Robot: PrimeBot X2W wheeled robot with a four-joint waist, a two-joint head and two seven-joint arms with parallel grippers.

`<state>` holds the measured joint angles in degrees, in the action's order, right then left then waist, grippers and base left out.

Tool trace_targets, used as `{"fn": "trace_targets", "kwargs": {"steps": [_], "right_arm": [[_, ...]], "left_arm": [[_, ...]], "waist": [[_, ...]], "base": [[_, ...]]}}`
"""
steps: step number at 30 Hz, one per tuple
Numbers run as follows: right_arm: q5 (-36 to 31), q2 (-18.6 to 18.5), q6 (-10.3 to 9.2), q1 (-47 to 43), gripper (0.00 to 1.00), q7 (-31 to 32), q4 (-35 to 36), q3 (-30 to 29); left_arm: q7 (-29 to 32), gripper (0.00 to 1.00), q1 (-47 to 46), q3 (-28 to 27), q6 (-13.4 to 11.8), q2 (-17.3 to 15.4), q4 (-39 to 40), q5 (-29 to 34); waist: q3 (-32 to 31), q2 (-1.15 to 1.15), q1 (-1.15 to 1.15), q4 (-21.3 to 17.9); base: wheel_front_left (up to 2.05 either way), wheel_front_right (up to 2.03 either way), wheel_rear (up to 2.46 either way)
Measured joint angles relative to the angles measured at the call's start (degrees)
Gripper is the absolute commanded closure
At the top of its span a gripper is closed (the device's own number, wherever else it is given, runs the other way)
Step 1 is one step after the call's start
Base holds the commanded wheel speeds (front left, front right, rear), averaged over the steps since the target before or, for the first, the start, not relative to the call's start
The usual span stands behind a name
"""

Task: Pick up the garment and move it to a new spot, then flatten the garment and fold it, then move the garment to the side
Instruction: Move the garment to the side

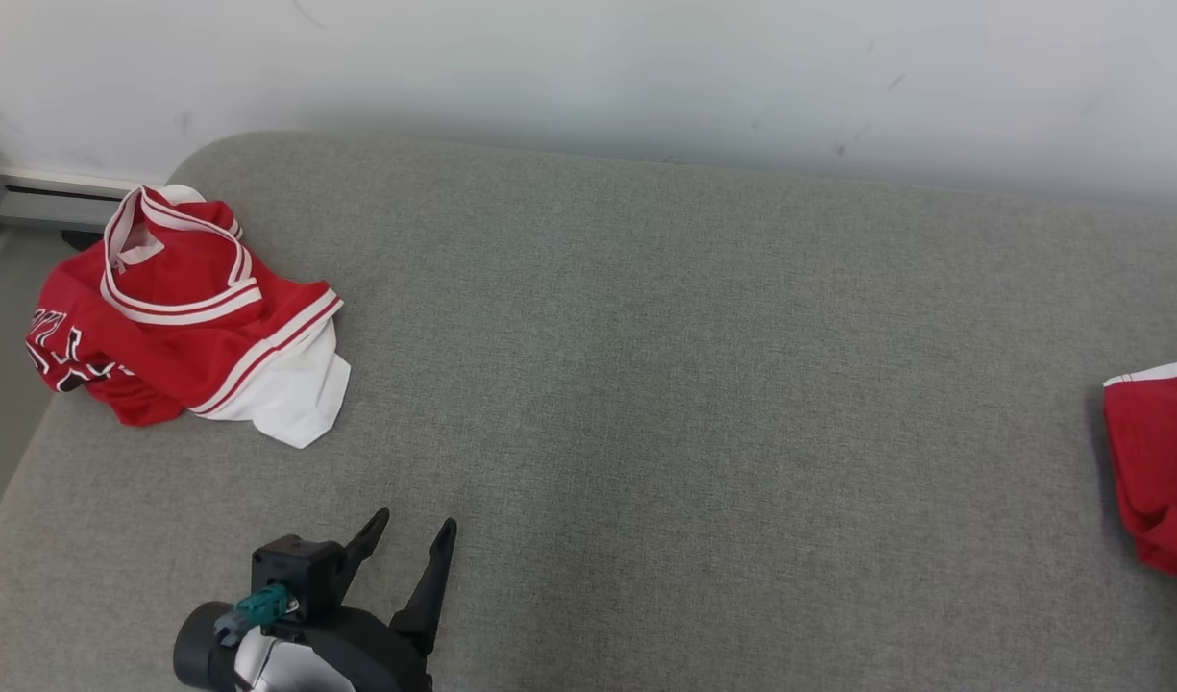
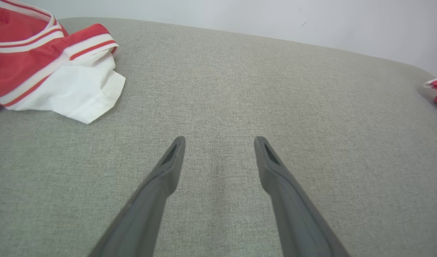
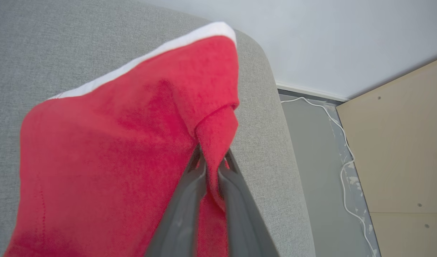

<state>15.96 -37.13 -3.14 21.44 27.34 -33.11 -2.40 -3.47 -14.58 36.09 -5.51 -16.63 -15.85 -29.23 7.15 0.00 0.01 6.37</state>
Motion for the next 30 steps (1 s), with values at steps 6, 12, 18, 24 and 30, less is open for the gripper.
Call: {"fn": "trace_targets", "kwargs": {"steps": [6, 12, 18, 24, 30], "right_arm": [[-1.19, 0.02, -0.41, 0.6, 0.0, -4.26, 0.7, 0.65], [-2.15, 0.14, -0.14, 2.96, 0.0, -9.55, 2.25, 1.66], [-1.13, 3.35, 2.0, 5.12, 0.0, -15.57, 3.8, 2.35], [3.07, 8.87, 3.86, 3.1, 0.0, -20.47, 5.71, 2.05], [5.39, 14.57, 3.58, -3.68, 0.0, -24.43, 9.23, 1.65]], "left_arm": [[0.41, 0.0, 0.0, 0.04, 0.0, -0.15, 0.0, 0.04], [0.41, 0.0, -0.01, 0.07, 0.0, -0.13, -0.01, 0.05], [0.41, 0.0, -0.05, 0.05, 0.0, 0.15, -0.46, 0.05], [-0.42, 0.0, -0.02, -0.16, -0.01, 0.38, -1.71, 0.04], [-2.09, 0.0, 0.34, -1.43, -0.26, 0.29, -2.23, 0.04]], "waist": [[0.11, 0.0, 0.0, -0.23], [0.03, 0.0, 0.0, -0.41], [-0.86, 0.0, -0.01, -0.58], [-2.8, 0.0, -0.01, -0.75], [-5.24, -0.01, -0.01, -1.05]], "base": [[0.0, 0.0, 0.0], [0.0, 0.0, 0.0], [0.0, 0.0, 0.0], [0.0, 0.0, 0.0], [0.0, 0.0, 0.0]]}}
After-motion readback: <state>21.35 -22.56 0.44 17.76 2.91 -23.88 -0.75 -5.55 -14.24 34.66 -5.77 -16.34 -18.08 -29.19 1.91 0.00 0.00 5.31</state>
